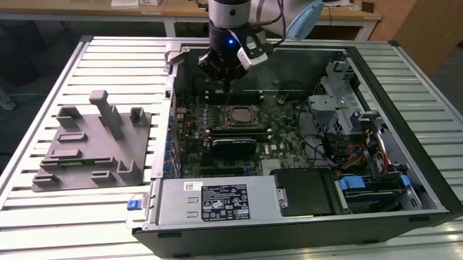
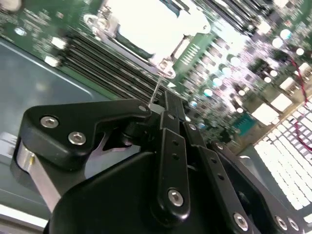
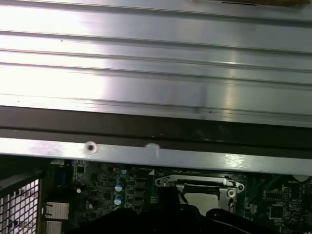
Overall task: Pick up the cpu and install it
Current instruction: 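Install the first cpu locking lever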
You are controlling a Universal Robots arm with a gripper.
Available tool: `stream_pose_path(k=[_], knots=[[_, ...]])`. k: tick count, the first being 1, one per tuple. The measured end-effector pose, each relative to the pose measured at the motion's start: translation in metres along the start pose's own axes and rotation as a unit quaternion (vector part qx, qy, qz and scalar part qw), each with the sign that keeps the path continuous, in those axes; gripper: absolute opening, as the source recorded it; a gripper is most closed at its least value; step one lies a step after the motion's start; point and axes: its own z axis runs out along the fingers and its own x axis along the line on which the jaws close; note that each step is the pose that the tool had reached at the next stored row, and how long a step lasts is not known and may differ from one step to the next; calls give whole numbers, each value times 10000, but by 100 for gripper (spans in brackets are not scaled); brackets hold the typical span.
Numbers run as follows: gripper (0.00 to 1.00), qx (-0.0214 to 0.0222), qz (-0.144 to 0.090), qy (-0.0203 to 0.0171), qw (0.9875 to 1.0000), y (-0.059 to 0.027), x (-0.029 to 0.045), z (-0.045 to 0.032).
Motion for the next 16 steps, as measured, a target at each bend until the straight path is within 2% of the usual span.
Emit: stream_pose_path(k=[3, 4, 7, 8, 13, 16], knots=[[11, -8, 0, -1, 10000, -6, -114, 3], [11, -30, 1, -1, 10000, -8, -129, 5], [11, -175, 1, -9, 9998, -25, -142, 20], [11, -208, 1, -10, 9998, -28, -145, 25], [11, -216, 8, -12, 9998, -30, -155, 58], [11, -214, 14, -11, 9998, -32, -188, 79]])
